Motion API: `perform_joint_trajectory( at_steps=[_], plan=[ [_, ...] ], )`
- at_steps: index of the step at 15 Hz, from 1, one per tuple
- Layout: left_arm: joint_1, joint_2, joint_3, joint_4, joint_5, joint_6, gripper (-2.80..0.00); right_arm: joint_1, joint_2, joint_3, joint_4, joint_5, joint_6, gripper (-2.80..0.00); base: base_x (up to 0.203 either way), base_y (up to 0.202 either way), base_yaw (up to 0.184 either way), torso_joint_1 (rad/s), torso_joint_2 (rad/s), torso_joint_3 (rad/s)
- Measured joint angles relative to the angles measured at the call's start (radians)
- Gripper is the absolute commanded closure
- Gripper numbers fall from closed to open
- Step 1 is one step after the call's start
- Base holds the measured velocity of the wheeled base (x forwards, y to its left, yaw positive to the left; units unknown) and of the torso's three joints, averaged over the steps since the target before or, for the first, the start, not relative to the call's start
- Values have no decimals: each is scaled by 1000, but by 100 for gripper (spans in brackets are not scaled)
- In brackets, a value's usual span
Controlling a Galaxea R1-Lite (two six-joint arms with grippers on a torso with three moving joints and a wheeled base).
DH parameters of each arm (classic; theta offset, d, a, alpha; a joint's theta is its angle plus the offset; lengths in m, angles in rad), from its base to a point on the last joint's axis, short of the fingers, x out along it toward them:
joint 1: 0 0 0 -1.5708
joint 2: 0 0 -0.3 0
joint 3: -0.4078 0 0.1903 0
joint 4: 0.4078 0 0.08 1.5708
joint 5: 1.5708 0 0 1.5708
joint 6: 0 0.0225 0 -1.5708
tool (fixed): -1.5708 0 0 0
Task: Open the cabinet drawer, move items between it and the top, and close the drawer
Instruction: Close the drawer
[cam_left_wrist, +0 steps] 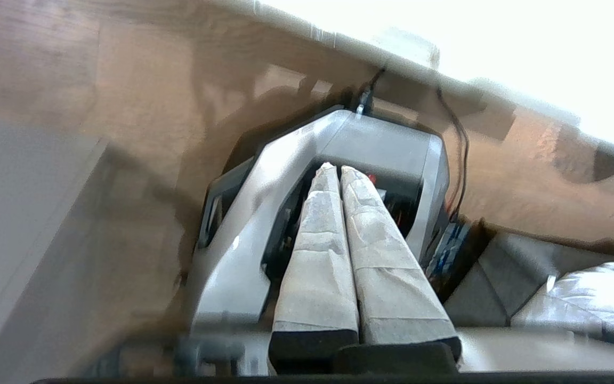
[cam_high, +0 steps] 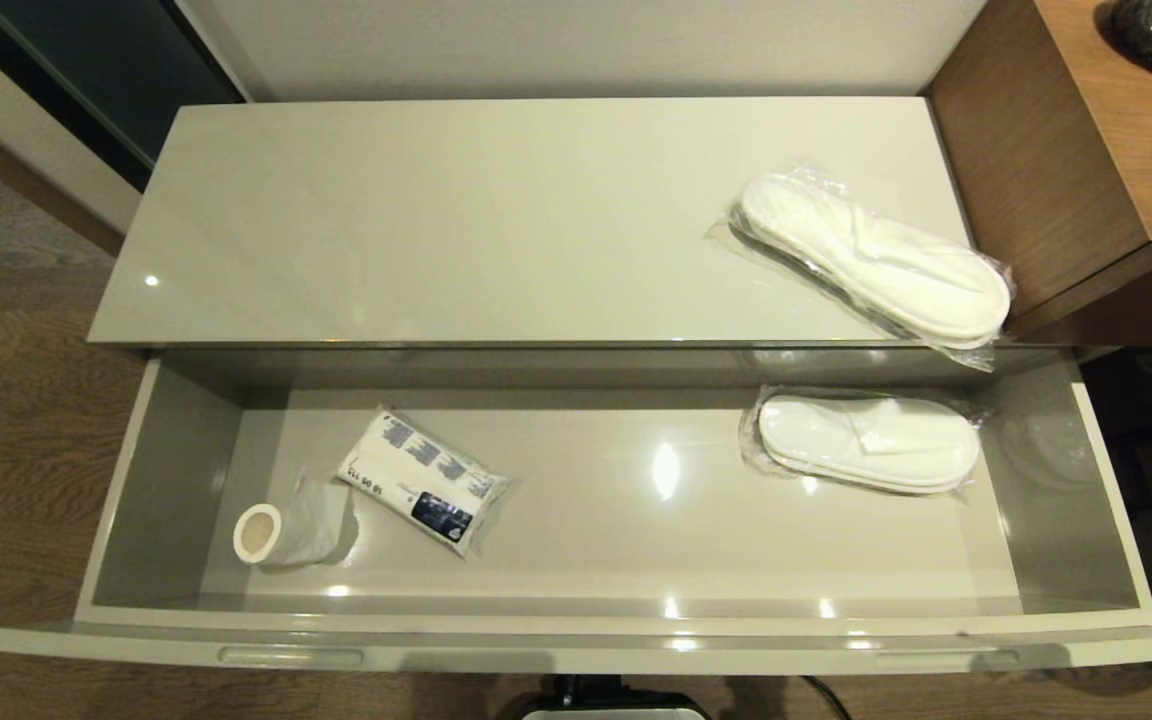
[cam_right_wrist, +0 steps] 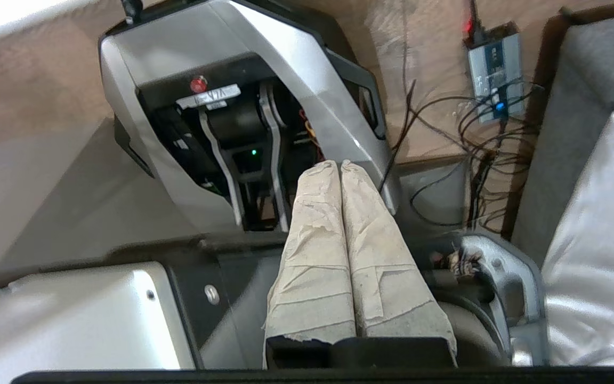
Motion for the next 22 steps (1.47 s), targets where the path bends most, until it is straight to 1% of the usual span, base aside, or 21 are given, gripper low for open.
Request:
perform_joint_trajectory(
  at_steps=[3, 5, 6, 7, 9, 10, 11, 12, 15, 17, 18, 20, 21, 22],
  plan=[
    [-9, 164, 56, -286, -8, -53, 0, 29, 217, 23, -162, -3, 32, 0, 0, 0, 0, 0, 0, 0],
    [-34, 279, 72, -437, -9, -79, 0, 45, 344, 36, -292, -7, 51, 0, 0, 0, 0, 0, 0, 0],
    [-59, 325, 84, -501, -10, -87, 0, 61, 391, 43, -349, -18, 59, 0, 0, 0, 0, 0, 0, 0],
    [-105, 361, 105, -536, -10, -91, 0, 98, 430, 49, -397, -35, 75, 0, 0, 0, 0, 0, 0, 0],
    [-224, 414, 163, -572, -8, -113, 0, 204, 475, 61, -444, -76, 147, 0, 0, 0, 0, 0, 0, 0],
    [-260, 425, 191, -576, -8, -126, 0, 240, 477, 65, -445, -98, 182, 0, 0, 0, 0, 0, 0, 0],
    [-282, 423, 205, -576, -8, -130, 0, 267, 471, 70, -436, -115, 201, 0, 0, 0, 0, 0, 0, 0],
    [-301, 407, 210, -552, -8, -128, 0, 282, 466, 81, -431, -119, 208, 0, 0, 0, 0, 0, 0, 0],
    [-358, 343, 179, -408, -14, -122, 0, 293, 487, 100, -450, -123, 222, 0, 0, 0, 0, 0, 0, 0],
    [-389, 337, 158, -402, -15, -115, 0, 293, 509, 106, -482, -123, 238, 0, 0, 0, 0, 0, 0, 0],
    [-406, 346, 144, -395, -16, -105, 0, 293, 528, 112, -517, -125, 245, 0, 0, 0, 0, 0, 0, 0],
    [-444, 371, 121, -328, 1, -96, 0, 293, 580, 120, -607, -129, 256, 0, 0, 0, 0, 0, 0, 0],
    [-452, 383, 107, -282, 14, -96, 0, 293, 603, 122, -639, -129, 259, 0, 0, 0, 0, 0, 0, 0],
    [-454, 401, 95, -274, 22, -102, 0, 293, 620, 122, -663, -129, 260, 0, 0, 0, 0, 0, 0, 0]
  ],
)
